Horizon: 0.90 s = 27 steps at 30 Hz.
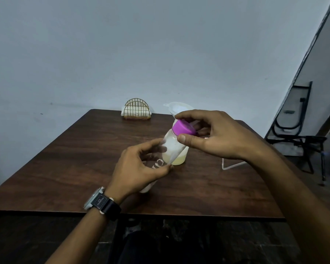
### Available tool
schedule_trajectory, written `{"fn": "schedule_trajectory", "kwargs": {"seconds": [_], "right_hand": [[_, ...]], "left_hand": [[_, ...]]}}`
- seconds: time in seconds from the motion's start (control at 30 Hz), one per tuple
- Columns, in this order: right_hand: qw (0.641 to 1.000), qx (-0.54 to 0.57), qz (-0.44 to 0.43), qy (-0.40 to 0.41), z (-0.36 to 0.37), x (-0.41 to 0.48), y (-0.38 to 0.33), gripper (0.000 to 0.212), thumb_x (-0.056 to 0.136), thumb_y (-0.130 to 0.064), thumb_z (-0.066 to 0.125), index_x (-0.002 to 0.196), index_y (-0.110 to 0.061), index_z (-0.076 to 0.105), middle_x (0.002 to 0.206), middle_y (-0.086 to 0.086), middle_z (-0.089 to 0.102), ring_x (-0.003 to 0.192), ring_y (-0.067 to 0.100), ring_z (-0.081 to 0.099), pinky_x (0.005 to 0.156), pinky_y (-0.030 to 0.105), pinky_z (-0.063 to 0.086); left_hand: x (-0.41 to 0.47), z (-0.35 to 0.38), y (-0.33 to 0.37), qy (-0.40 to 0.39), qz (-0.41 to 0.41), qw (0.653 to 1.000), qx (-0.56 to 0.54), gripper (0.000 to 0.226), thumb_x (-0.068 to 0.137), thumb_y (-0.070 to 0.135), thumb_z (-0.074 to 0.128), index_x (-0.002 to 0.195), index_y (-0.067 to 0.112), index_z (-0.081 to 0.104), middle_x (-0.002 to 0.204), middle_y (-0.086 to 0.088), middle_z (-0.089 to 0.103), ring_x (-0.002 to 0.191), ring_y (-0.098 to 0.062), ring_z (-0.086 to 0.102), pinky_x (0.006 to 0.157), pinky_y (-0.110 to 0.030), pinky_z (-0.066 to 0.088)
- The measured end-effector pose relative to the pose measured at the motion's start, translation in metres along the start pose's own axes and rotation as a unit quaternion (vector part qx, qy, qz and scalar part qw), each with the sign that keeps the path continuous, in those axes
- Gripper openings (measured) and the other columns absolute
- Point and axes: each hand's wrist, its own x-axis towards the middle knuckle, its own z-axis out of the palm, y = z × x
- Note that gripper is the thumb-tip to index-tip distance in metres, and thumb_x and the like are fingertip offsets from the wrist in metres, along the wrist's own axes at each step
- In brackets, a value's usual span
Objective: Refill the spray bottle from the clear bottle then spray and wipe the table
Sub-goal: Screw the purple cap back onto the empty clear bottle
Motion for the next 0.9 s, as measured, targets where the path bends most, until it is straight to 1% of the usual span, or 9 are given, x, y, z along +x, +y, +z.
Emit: {"fn": "schedule_trajectory", "kwargs": {"seconds": [0.13,0.2,0.3,0.47,0.6,0.67,0.77,0.83,0.9], "right_hand": [[0.999,0.01,0.015,0.031,0.003,0.001,0.0,0.046,0.086,-0.033,0.082,0.131,-0.038,0.07,0.105,-0.017,0.073,0.098,-0.002,0.067,0.089,0.023,0.057],[0.998,0.009,0.027,0.064,0.006,0.001,0.0,0.046,0.086,-0.032,0.081,0.13,-0.039,0.07,0.099,-0.023,0.071,0.093,-0.011,0.063,0.079,0.009,0.05],[0.993,-0.011,0.048,0.103,0.009,0.0,-0.002,0.043,0.085,-0.032,0.081,0.127,-0.038,0.072,0.087,-0.03,0.064,0.079,-0.023,0.057,0.065,-0.004,0.039],[0.989,-0.038,0.076,0.12,0.005,-0.005,-0.009,0.042,0.084,-0.034,0.08,0.125,-0.036,0.074,0.111,-0.016,0.076,0.079,-0.012,0.059,0.062,-0.005,0.035],[0.986,-0.033,0.07,0.144,0.006,-0.008,-0.013,0.04,0.085,-0.035,0.08,0.125,-0.035,0.075,0.113,-0.017,0.076,0.089,-0.008,0.063,0.07,-0.003,0.039],[0.987,-0.005,0.051,0.152,0.006,-0.009,-0.013,0.039,0.086,-0.041,0.08,0.124,-0.036,0.075,0.103,-0.022,0.075,0.079,-0.009,0.066,0.071,0.002,0.047],[0.988,0.063,0.041,0.133,0.002,-0.01,-0.01,0.047,0.082,-0.051,0.081,0.127,-0.038,0.072,0.097,-0.022,0.072,0.069,-0.004,0.069,0.076,0.03,0.061],[0.993,0.068,0.037,0.089,-0.001,-0.012,-0.007,0.067,0.073,-0.063,0.08,0.135,-0.044,0.063,0.116,-0.018,0.071,0.089,0.0,0.073,0.085,0.041,0.063],[0.996,0.06,0.033,0.052,-0.002,-0.016,-0.004,0.076,0.072,-0.06,0.084,0.141,-0.047,0.055,0.127,-0.014,0.068,0.105,0.004,0.072,0.097,0.043,0.059]], "left_hand": [[0.0,0.003,0.002,-0.007,-0.001,1.0,-0.025,0.068,0.065,0.017,0.095,0.127,0.029,0.069,0.108,0.016,0.076,0.099,-0.004,0.073,0.086,-0.028,0.06],[-0.001,0.007,0.002,-0.006,-0.002,0.999,-0.038,0.071,0.066,0.02,0.095,0.13,0.03,0.067,0.11,0.014,0.075,0.102,-0.005,0.072,0.088,-0.031,0.059],[-0.005,0.014,0.009,0.003,-0.004,0.999,-0.052,0.072,0.066,0.02,0.094,0.129,0.039,0.063,0.109,0.014,0.076,0.1,0.0,0.071,0.086,-0.023,0.058],[-0.011,0.022,0.016,0.015,-0.014,0.998,-0.062,0.071,0.067,0.017,0.093,0.128,0.039,0.063,0.106,0.013,0.076,0.098,0.003,0.071,0.085,-0.019,0.057],[-0.015,0.028,0.02,0.024,-0.003,0.997,-0.068,0.068,0.071,0.021,0.092,0.13,0.038,0.063,0.108,0.013,0.076,0.094,0.0,0.073,0.083,-0.023,0.058],[-0.013,0.028,0.022,0.011,-0.011,0.995,-0.094,0.066,0.073,0.019,0.09,0.133,0.029,0.064,0.109,0.011,0.076,0.09,-0.005,0.074,0.08,-0.025,0.058],[-0.007,0.026,0.029,-0.045,-0.046,0.984,-0.168,0.067,0.076,0.013,0.086,0.137,0.022,0.06,0.117,0.008,0.075,0.102,-0.012,0.073,0.082,-0.023,0.057],[-0.005,0.026,0.034,-0.076,-0.054,0.975,-0.203,0.066,0.079,0.009,0.082,0.139,0.016,0.057,0.119,0.005,0.074,0.107,-0.013,0.071,0.084,-0.022,0.056],[-0.005,0.028,0.036,-0.101,-0.057,0.966,-0.231,0.062,0.079,0.008,0.079,0.138,0.012,0.058,0.116,0.004,0.075,0.106,-0.011,0.071,0.081,-0.021,0.056]]}}
